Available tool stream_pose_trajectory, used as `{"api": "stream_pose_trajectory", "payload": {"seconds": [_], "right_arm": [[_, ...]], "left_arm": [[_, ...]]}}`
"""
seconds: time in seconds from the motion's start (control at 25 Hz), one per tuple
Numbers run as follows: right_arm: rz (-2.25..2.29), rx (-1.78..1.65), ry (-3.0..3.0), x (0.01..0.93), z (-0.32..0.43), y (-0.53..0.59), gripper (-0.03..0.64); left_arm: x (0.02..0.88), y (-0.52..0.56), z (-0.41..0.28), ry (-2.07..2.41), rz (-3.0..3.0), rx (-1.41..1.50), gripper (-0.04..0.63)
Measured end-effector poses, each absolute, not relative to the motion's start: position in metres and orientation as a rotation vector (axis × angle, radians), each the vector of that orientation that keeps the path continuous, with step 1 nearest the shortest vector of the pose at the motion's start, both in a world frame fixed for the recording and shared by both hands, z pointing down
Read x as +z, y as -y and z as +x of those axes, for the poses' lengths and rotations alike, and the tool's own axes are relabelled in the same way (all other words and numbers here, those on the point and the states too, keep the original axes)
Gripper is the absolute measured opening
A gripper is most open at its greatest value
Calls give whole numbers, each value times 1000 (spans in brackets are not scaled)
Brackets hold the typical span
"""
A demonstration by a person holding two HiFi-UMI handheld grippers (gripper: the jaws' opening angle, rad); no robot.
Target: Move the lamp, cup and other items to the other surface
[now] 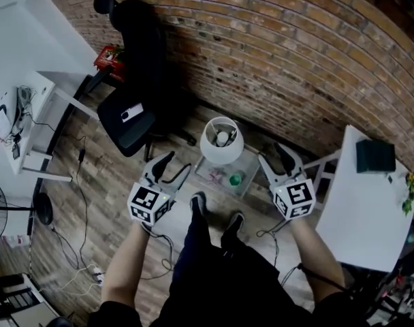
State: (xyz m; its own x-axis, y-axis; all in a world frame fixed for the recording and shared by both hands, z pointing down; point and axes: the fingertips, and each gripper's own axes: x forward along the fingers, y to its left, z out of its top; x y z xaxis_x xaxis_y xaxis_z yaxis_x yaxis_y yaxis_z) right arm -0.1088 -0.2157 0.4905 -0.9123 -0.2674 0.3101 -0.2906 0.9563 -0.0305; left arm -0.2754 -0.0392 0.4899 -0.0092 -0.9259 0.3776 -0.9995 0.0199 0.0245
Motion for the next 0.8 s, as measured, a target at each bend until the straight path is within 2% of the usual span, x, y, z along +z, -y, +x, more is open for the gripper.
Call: {"api": "stream_pose_trajectory", "payload": {"seconds": [0.28,0.8], "right_arm": [[373,112,2694,537,-123,228,224],[292,-6,2492,646,-193,229,225]], "left_arm": [[558,71,-298,1779,2096,564,256],[693,111,-370,1338,2242,834,277]]}}
